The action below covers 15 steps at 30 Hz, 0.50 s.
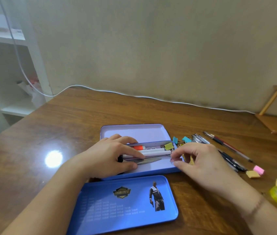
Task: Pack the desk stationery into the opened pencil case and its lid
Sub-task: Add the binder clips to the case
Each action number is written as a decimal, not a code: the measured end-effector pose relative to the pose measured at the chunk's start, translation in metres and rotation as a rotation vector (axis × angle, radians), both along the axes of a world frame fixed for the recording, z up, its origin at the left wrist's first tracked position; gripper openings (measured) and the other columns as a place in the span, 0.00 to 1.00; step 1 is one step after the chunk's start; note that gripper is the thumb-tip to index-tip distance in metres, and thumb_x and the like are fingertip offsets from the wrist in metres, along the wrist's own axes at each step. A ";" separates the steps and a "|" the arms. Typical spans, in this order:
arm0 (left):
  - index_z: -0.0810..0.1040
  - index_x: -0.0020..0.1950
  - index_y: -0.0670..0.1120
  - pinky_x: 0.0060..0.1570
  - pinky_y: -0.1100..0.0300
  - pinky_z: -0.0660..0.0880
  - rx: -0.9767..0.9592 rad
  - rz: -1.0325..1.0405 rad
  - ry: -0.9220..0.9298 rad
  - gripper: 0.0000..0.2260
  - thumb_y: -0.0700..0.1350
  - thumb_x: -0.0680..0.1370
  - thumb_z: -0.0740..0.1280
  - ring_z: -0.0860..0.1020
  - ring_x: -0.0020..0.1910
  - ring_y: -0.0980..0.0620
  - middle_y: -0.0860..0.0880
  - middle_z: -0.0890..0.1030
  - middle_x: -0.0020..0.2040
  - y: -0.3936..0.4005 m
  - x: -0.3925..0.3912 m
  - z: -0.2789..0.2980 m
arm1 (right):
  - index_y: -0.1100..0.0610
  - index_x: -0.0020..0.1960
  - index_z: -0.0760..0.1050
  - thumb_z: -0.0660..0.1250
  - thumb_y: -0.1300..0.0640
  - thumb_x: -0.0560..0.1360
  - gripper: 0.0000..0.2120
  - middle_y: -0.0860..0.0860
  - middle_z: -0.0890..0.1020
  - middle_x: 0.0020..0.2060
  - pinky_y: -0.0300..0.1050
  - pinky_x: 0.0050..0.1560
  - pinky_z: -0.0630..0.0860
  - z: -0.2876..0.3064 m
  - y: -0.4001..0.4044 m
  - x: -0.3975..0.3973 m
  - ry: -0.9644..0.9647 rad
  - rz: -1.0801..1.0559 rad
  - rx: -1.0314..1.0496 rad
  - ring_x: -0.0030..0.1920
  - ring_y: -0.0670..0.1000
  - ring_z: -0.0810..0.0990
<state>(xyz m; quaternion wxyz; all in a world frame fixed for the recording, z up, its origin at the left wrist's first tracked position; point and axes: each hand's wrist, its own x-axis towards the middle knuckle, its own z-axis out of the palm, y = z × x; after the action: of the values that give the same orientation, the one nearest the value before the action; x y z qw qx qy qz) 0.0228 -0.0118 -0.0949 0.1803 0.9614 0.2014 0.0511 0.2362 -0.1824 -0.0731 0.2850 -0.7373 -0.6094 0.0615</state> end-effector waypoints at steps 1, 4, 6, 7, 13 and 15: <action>0.73 0.62 0.71 0.67 0.54 0.64 -0.003 0.001 -0.005 0.14 0.61 0.77 0.65 0.63 0.67 0.60 0.63 0.65 0.72 0.000 0.000 0.000 | 0.44 0.39 0.82 0.74 0.57 0.70 0.07 0.40 0.82 0.36 0.30 0.39 0.71 -0.001 0.000 0.001 -0.003 0.000 -0.014 0.42 0.43 0.76; 0.74 0.62 0.71 0.66 0.54 0.65 -0.008 -0.003 -0.014 0.14 0.61 0.76 0.64 0.64 0.66 0.60 0.64 0.66 0.71 0.000 -0.001 -0.001 | 0.44 0.40 0.82 0.73 0.54 0.72 0.05 0.39 0.81 0.37 0.29 0.39 0.70 -0.007 -0.002 0.002 -0.028 -0.001 -0.034 0.44 0.41 0.76; 0.74 0.62 0.71 0.66 0.54 0.65 -0.005 -0.003 -0.014 0.14 0.61 0.77 0.65 0.64 0.66 0.60 0.64 0.66 0.71 0.000 0.000 -0.001 | 0.44 0.44 0.82 0.71 0.49 0.73 0.02 0.36 0.79 0.41 0.29 0.42 0.69 -0.009 -0.002 0.002 -0.087 0.004 -0.020 0.48 0.38 0.75; 0.74 0.62 0.71 0.66 0.54 0.65 -0.002 -0.003 -0.014 0.14 0.60 0.77 0.65 0.64 0.66 0.60 0.64 0.66 0.71 0.000 0.000 -0.001 | 0.43 0.45 0.82 0.68 0.46 0.73 0.05 0.35 0.77 0.43 0.31 0.45 0.70 -0.010 -0.003 0.002 -0.141 0.016 -0.018 0.50 0.37 0.74; 0.73 0.62 0.72 0.66 0.53 0.65 -0.010 -0.003 -0.012 0.14 0.62 0.76 0.64 0.64 0.66 0.60 0.64 0.66 0.71 0.000 -0.001 -0.002 | 0.38 0.53 0.78 0.51 0.27 0.69 0.25 0.36 0.68 0.50 0.38 0.47 0.70 -0.008 -0.004 0.001 -0.310 0.051 -0.180 0.54 0.38 0.66; 0.73 0.62 0.71 0.66 0.53 0.65 -0.009 -0.002 -0.011 0.14 0.62 0.76 0.64 0.64 0.66 0.60 0.64 0.66 0.71 0.000 0.000 -0.001 | 0.39 0.52 0.78 0.52 0.26 0.68 0.26 0.35 0.67 0.50 0.38 0.48 0.71 -0.009 -0.004 0.002 -0.326 0.014 -0.195 0.53 0.39 0.65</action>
<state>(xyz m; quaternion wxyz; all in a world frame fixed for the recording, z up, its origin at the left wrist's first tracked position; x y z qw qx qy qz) 0.0223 -0.0118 -0.0959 0.1859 0.9605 0.1997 0.0553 0.2384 -0.1869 -0.0819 0.1093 -0.7573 -0.6439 0.0018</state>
